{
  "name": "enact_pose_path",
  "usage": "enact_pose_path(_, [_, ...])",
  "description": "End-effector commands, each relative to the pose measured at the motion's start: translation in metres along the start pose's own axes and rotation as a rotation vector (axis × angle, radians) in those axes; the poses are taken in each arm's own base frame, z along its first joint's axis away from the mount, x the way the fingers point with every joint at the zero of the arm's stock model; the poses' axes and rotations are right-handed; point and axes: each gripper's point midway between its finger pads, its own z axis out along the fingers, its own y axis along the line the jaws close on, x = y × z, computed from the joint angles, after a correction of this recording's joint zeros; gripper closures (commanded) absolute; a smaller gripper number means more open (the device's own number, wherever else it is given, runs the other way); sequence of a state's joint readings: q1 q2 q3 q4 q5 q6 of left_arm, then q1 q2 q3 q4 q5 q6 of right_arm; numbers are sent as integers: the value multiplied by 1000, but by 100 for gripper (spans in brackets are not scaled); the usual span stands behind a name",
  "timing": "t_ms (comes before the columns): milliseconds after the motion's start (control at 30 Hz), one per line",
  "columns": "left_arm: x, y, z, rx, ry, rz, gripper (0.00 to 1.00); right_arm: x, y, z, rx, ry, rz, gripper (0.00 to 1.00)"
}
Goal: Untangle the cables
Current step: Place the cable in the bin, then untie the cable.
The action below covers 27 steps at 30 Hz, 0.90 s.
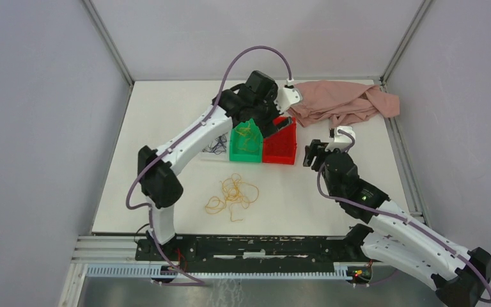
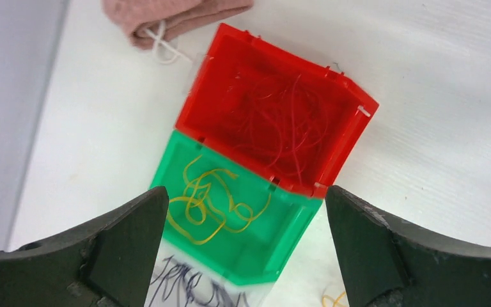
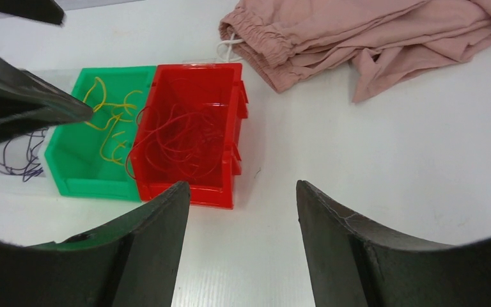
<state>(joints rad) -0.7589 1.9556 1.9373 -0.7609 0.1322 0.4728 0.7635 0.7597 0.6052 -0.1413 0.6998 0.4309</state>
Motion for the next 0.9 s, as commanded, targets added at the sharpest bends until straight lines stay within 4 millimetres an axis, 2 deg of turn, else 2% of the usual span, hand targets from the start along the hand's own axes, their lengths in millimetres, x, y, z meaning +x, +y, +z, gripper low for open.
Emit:
enact_pose_path(0, [-13,27,-91,-142,-47,80,1,-19,30,0,-123,4,16,32])
enact_pose_path(100, [18,14,-117,-107,-28,54,1,-9,41,4,-160,46,-5,31])
enact_pose_path(167, [44,-9,-132,-44,-11,71,1,-3,47,7,-178,67,-8,30])
enact_pose_path(400, [144,-99,-144,189,45,106,1,8,62,6,-261,89,33,30])
enact_pose_path(467, [169,-112,-143,226,67,168,3,11,64,4,-280,97,32,30])
enact_pose_path(600, [217,-119,-133,240,184,220,11,12,61,2,-269,115,18,30])
enact_pose_path(667, [235,-113,-124,221,232,220,17,11,61,0,-271,113,23,30])
enact_pose_path(767, [250,-99,-113,206,249,259,19,11,61,0,-269,117,34,31])
enact_pose_path(867, [254,-91,-101,209,243,319,20,13,64,-1,-284,126,44,32])
